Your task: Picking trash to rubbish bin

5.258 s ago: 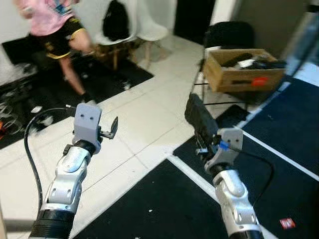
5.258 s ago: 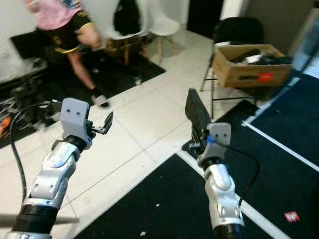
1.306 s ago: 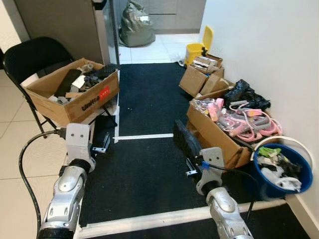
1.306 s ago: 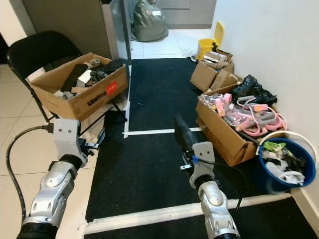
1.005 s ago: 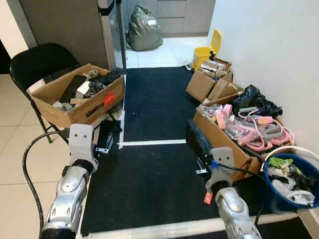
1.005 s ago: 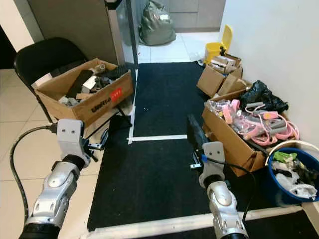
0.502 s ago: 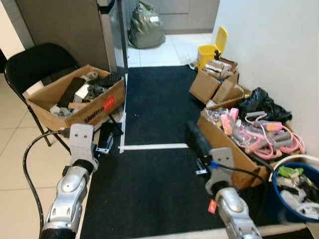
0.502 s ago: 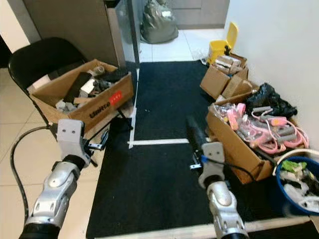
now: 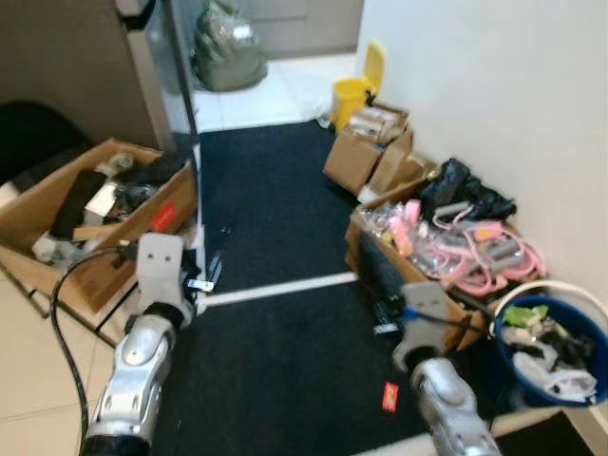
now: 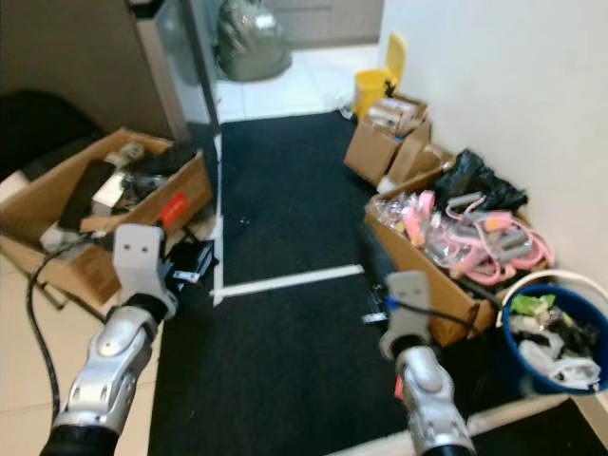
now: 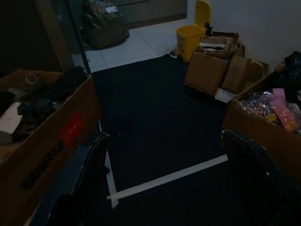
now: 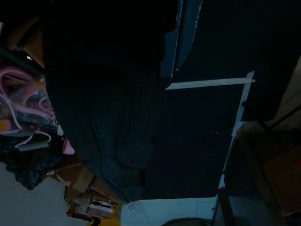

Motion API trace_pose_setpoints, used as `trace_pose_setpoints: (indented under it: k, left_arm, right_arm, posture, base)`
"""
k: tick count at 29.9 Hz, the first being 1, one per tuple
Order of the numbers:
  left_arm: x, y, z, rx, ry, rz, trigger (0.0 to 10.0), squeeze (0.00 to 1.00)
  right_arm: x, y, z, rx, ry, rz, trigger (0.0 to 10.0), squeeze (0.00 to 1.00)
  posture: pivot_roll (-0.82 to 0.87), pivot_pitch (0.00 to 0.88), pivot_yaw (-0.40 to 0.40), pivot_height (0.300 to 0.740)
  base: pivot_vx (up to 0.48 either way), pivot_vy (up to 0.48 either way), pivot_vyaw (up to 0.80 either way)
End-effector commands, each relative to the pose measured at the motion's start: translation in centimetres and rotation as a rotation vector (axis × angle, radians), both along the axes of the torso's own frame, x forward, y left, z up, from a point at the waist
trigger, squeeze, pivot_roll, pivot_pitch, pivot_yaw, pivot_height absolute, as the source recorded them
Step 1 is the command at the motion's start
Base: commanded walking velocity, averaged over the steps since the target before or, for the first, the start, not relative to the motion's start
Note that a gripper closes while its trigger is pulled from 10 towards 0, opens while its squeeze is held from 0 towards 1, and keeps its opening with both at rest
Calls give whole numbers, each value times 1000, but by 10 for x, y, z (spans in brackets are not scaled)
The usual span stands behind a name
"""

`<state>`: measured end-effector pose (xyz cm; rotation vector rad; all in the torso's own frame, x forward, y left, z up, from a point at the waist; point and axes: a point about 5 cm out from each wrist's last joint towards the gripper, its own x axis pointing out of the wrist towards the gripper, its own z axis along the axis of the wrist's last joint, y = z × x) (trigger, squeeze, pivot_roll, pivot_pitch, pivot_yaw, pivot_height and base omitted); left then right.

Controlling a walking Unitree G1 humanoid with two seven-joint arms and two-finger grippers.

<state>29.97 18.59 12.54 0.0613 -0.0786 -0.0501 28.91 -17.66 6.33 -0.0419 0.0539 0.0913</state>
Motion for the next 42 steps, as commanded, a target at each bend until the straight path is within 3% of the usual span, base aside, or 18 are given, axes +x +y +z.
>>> trace_pose_setpoints:
  k: [1,42]
  left_arm:
    - [-3,8,-6,12,29,25,10000,0]
    - [-3,9,-5,21,28,18,10000,0]
  right_arm:
    - [0,14,-1,12,-1,38,10000,0]
    - [5,17,0,-26,-9,36,10000,0]
  posture:
    - [-3,111,30,740]
    - [6,110,34,740]
  base:
    - [345,0,0]
    - [346,0,0]
